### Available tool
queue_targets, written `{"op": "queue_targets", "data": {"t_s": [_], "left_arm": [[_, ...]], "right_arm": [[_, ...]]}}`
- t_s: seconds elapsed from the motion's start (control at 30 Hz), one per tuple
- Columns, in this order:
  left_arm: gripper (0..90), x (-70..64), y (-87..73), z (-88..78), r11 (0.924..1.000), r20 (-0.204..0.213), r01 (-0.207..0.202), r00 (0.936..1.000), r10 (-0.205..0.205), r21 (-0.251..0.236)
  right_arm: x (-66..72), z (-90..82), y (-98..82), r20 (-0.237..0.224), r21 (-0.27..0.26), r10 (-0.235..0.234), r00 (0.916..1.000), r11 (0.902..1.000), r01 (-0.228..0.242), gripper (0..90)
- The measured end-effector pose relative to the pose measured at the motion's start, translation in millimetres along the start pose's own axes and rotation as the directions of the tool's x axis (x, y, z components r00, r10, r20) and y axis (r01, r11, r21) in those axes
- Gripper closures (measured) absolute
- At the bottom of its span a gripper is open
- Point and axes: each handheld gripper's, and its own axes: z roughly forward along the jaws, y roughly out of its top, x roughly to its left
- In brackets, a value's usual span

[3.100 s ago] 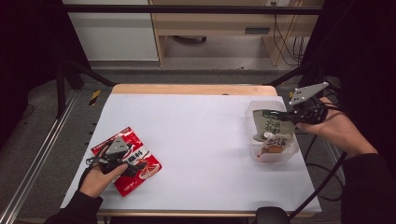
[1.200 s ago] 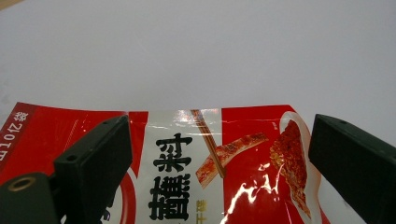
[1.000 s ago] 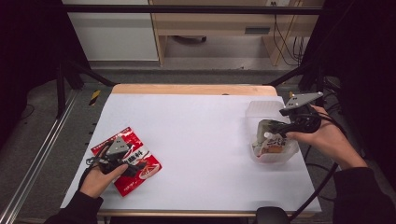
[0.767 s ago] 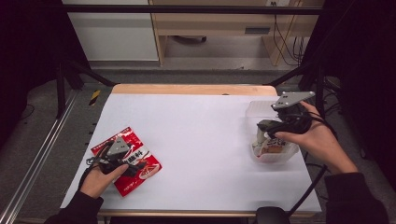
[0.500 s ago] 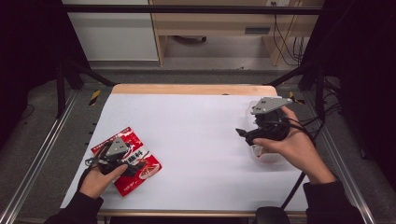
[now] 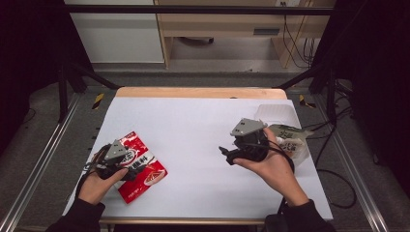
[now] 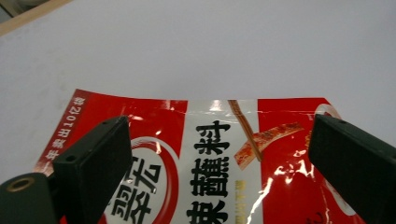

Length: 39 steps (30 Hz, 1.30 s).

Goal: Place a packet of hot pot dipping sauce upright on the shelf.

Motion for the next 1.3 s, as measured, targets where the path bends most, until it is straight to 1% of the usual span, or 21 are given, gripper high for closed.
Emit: {"op": "queue_targets", "data": {"t_s": [0.13, 0.23, 0.33, 0.4, 0.47, 0.53, 0.6, 0.67, 0.73, 0.8, 0.9, 0.97, 1.03, 1.1, 1.13, 1.17, 1.2, 1.23, 1.3], "left_arm": [[6.0, 2.7, -0.6, -3.1, 1.0, -0.023, -0.004, 0.9997, 0.004, -0.003], [6.0, 6.6, -1.7, -5.2, 1.0, -0.037, 0.001, 0.9993, -0.001, -0.005], [6.0, 12.9, -4.1, -8.5, 0.9999, -0.05, 0.012, 0.9987, -0.012, -0.006], [5.9, 17.0, -6.5, -10.3, 0.9996, -0.062, 0.025, 0.9978, -0.026, -0.01], [5.9, 23.0, -9.7, -12.5, 0.9993, -0.081, 0.038, 0.9959, -0.038, -0.009], [5.9, 27.0, -11.7, -14.8, 0.9984, -0.094, 0.054, 0.994, -0.055, -0.017], [5.9, 30.7, -13.3, -18.5, 0.9979, -0.108, 0.06, 0.9922, -0.063, -0.023], [5.9, 33.6, -15.0, -21.3, 0.9975, -0.123, 0.065, 0.9901, -0.068, -0.026], [5.9, 37.7, -16.5, -24.2, 0.997, -0.124, 0.074, 0.9893, -0.076, -0.022], [6.2, 40.7, -17.4, -26.0, 0.9961, -0.127, 0.084, 0.9881, -0.086, -0.028], [6.4, 45.9, -19.8, -30.7, 0.996, -0.147, 0.085, 0.9852, -0.088, -0.029], [6.4, 49.4, -21.8, -33.5, 0.9957, -0.155, 0.088, 0.9837, -0.091, -0.03], [6.4, 54.3, -25.4, -36.3, 0.9941, -0.168, 0.102, 0.9801, -0.106, -0.037], [6.4, 57.9, -28.4, -39.1, 0.9927, -0.184, 0.114, 0.9756, -0.12, -0.039], [6.4, 59.5, -29.6, -40.4, 0.992, -0.192, 0.119, 0.9734, -0.125, -0.042], [6.4, 60.6, -30.5, -41.1, 0.9914, -0.195, 0.123, 0.9722, -0.13, -0.045], [6.4, 62.6, -32.1, -41.7, 0.9903, -0.195, 0.129, 0.9713, -0.137, -0.052], [6.3, 64.3, -33.3, -42.1, 0.9903, -0.197, 0.13, 0.9708, -0.137, -0.049], [6.2, 66.7, -35.5, -41.8, 0.989, -0.195, 0.14, 0.9697, -0.147, -0.049]], "right_arm": [[10.8, 12.5, -8.0, 0.019, 0.013, -0.007, 0.9998, 0.9999, 0.007, 12.4], [18.2, 20.9, -14.4, 0.014, 0.007, 0.017, 0.9998, 0.9998, -0.017, 12.6], [22.7, 26.6, -20.7, 0.028, 0.003, 0.028, 0.9992, 0.9996, -0.028, 12.7], [24.6, 30.1, -25.9, 0.034, -0.003, 0.045, 0.9984, 0.999, -0.045, 12.7], [25.7, 33.8, -32.0, 0.039, -0.015, 0.07, 0.9968, 0.9974, -0.07, 12.8], [27.1, 37.9, -38.8, 0.043, -0.028, 0.105, 0.9935, 0.9942, -0.104, 12.9], [28.7, 41.6, -45.9, 0.047, -0.039, 0.122, 0.9914, 0.9919, -0.121, 12.9], [29.4, 46.0, -53.4, 0.05, -0.048, 0.149, 0.9876, 0.988, -0.147, 12.9], [29.3, 50.2, -60.5, 0.048, -0.044, 0.172, 0.9839, 0.9844, -0.17, 12.8], [28.4, 53.7, -68.5, 0.05, -0.035, 0.188, 0.981, 0.9819, -0.186, 12.7], [26.9, 53.4, -78.5, 0.065, -0.022, 0.197, 0.9782, 0.9803, -0.196, 12.8], [25.0, 50.1, -83.9, 0.079, -0.026, 0.22, 0.9722, 0.9754, -0.219, 13.1], [22.3, 47.1, -88.2, 0.093, -0.043, 0.246, 0.9647, 0.969, -0.243, 13.4], [20.5, 46.7, -90.8, 0.106, -0.039, 0.249, 0.9628, 0.9686, -0.246, 13.8], [19.7, 46.5, -92.4, 0.12, -0.034, 0.249, 0.961, 0.9685, -0.247, 14.0], [19.3, 46.1, -93.4, 0.13, -0.03, 0.26, 0.9567, 0.9655, -0.259, 14.0], [18.4, 45.5, -93.9, 0.135, -0.031, 0.266, 0.9546, 0.9641, -0.264, 14.0], [16.5, 44.6, -94.7, 0.142, -0.043, 0.273, 0.9515, 0.962, -0.27, 14.0], [13.9, 44.3, -96.4, 0.156, -0.042, 0.283, 0.9463, 0.959, -0.28, 14.0]]}}
